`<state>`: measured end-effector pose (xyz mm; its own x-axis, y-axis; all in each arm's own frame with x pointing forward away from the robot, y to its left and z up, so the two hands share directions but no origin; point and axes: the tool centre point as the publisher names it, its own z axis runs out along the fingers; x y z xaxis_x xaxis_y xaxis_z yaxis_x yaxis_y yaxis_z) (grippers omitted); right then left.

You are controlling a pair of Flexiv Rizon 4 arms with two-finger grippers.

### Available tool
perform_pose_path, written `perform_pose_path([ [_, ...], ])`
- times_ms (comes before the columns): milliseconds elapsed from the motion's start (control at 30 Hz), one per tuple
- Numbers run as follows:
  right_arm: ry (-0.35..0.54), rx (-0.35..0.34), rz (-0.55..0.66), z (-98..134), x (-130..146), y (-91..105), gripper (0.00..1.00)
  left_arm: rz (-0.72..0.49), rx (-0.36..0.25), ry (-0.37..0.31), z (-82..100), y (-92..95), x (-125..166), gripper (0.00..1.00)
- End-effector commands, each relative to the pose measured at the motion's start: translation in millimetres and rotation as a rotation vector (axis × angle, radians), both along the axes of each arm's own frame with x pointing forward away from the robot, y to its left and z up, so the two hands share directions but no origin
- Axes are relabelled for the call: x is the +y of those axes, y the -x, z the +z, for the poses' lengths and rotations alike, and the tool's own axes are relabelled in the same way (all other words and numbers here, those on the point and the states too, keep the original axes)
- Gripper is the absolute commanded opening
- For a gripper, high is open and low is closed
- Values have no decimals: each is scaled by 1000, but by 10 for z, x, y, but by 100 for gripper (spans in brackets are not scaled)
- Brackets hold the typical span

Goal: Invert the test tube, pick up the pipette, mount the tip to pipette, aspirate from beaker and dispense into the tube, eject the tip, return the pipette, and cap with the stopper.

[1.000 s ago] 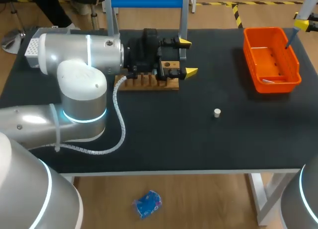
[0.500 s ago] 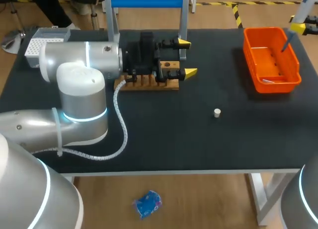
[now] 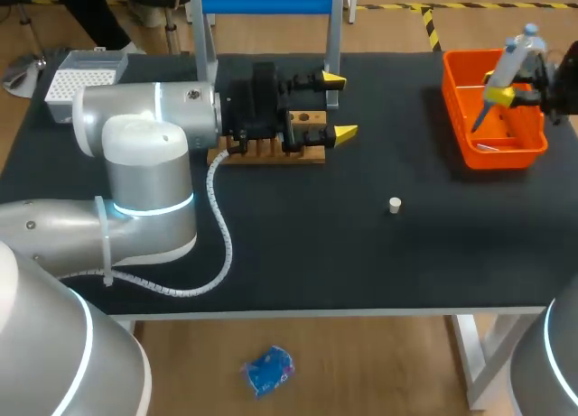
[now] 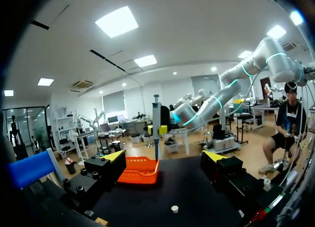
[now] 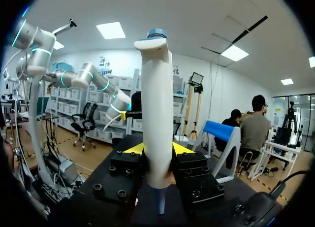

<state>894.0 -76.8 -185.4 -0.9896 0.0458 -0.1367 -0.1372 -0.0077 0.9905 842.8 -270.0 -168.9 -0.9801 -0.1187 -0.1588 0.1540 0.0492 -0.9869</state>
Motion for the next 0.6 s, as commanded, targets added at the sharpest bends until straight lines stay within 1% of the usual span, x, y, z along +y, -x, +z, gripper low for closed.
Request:
perform_pose_path([
  [33,-2,2,-44,-7,270,131,0,3,-1,1,-3,3,-5,100],
  [100,0,1,-32,-27,361,179,0,3,-1,1,-3,3,-5,100],
  [600,0,1,-32,-27,361,179,0,3,-1,1,-3,3,-5,100],
])
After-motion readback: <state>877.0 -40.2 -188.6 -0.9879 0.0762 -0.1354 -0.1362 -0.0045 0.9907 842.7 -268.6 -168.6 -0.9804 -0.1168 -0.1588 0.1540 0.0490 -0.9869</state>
